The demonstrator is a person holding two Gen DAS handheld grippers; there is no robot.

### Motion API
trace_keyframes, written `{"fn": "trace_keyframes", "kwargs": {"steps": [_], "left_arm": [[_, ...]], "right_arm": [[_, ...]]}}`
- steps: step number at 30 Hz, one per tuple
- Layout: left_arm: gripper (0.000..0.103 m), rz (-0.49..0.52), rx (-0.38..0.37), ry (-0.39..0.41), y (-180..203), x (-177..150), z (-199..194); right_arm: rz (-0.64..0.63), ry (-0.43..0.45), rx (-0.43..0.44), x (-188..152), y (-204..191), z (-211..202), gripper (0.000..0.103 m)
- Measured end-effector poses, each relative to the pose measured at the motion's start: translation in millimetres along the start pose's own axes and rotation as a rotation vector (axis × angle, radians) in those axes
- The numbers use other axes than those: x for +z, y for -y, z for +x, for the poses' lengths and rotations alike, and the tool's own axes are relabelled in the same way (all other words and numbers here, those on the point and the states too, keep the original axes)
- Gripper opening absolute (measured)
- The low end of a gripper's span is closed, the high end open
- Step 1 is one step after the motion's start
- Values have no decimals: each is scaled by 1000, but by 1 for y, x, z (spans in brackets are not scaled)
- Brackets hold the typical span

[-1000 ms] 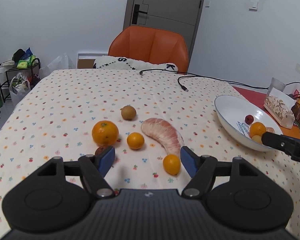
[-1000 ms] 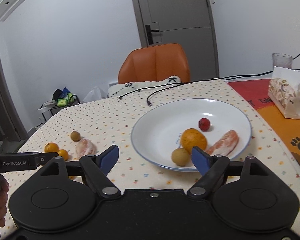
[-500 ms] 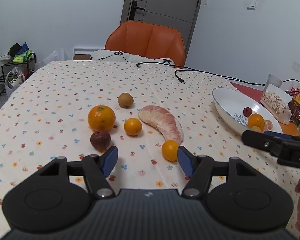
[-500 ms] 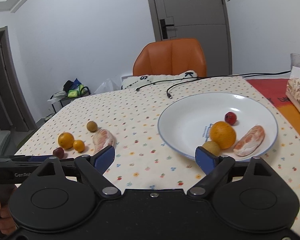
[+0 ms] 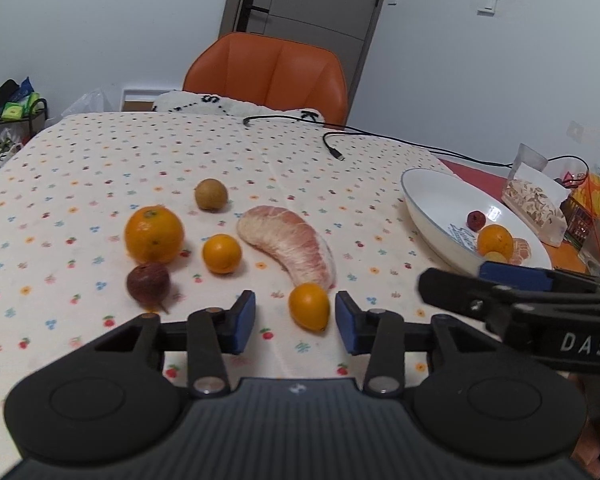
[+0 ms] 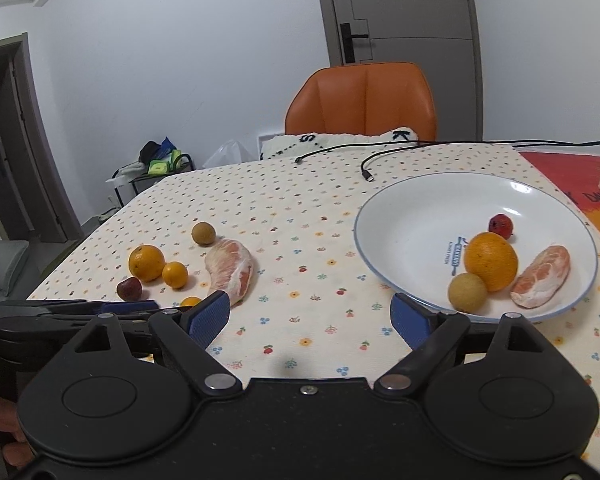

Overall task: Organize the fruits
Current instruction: 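Move both open grippers away from the plate toward the remaining fruits, then grasp a small mandarin with the left gripper while the right gripper grasps a pink pomelo segment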

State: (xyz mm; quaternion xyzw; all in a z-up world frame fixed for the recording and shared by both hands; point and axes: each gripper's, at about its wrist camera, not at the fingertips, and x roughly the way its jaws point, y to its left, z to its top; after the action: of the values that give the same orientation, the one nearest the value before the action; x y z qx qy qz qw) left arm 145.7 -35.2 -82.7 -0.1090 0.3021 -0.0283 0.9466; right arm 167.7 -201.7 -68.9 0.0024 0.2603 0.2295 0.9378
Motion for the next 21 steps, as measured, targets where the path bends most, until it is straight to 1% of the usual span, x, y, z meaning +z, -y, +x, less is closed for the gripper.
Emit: {"fn": "trace_keyframes", "kwargs": {"steps": [1, 2, 3, 4, 5, 10, 15, 17, 21], "left_arm": [[32, -2, -4, -2, 0, 1, 1], [28, -4, -6, -3, 0, 1, 2], [27, -6, -8, -2, -1, 1, 3], [22, -9, -14, -2, -2, 1, 3], [22, -12, -21, -5, -3, 1, 3], [22, -28, -9, -2, -12, 2, -4], [22, -42, 9, 8, -23, 6, -12], [22, -46, 12, 10, -27, 7, -14], [22, -54, 17, 18, -34, 9, -18]], "right_arm": [[-3, -2, 4, 1, -1, 1, 86], [-5, -5, 10, 1, -3, 3, 85], [-5, -9, 16, 2, -4, 4, 84], [-5, -13, 25, 3, -5, 6, 82], [-4, -16, 32, 4, -7, 8, 77], [14, -46, 68, 7, -10, 20, 64], [2, -67, 95, 9, -18, 31, 61], [-2, -73, 103, 11, -21, 35, 58], [-10, -85, 115, 13, -28, 42, 55]]}}
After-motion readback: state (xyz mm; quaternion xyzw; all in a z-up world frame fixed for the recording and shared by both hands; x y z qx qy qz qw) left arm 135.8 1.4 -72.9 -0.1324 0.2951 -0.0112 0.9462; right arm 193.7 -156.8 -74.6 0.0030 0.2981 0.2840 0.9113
